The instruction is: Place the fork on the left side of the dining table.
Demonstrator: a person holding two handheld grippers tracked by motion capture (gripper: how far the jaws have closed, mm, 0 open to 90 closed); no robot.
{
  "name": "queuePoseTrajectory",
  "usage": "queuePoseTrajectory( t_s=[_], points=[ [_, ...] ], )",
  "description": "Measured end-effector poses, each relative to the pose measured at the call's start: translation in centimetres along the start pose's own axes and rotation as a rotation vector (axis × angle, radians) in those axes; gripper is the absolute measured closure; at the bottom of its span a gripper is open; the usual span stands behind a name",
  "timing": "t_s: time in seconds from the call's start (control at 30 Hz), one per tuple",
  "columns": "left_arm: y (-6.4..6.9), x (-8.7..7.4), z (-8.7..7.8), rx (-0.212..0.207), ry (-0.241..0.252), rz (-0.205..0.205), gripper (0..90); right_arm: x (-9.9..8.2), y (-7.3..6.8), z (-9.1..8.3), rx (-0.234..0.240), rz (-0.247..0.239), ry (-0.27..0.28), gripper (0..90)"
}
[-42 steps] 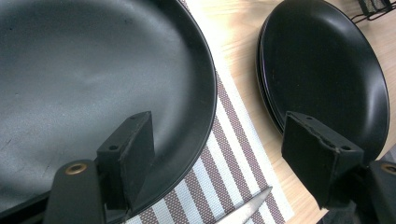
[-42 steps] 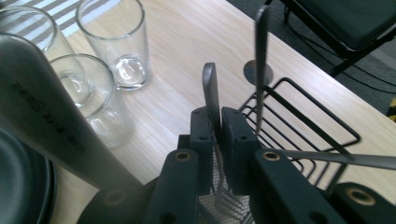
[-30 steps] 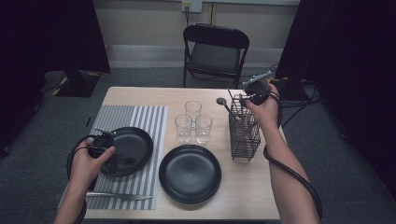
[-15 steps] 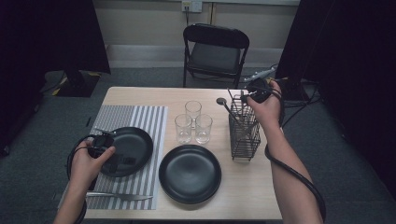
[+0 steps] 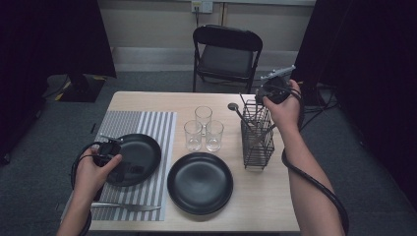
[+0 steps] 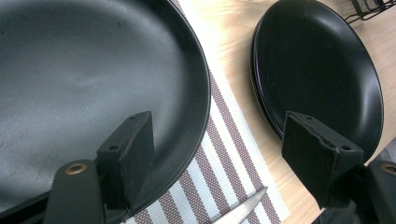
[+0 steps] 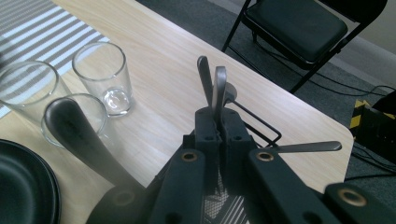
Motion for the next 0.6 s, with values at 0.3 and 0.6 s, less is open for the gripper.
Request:
queuePoseTrajectory(
  t_s=[0.3, 0.6],
  points=[
    [0.2, 0.0, 0.0, -0.007, -0.001, 0.01, 25.5, 0.9, -0.2, -1.5, 0.002, -0.005, 0.023, 87.6],
    [0.4, 0.0, -0.1, -0.014, 0.003, 0.009, 25.3, 1.8, -0.1, -3.2, -0.003, -0.007, 0.047, 87.6]
  ],
)
Point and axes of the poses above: each handheld gripper's, and its own axes: z roughly forward along the jaws, x roughly out of its top, y roughly to its right, the point moved 6 cm from there along z, roughly forward along the jaws, and after that the axes turned 8 degrees about -y, right-handed, at the moved point
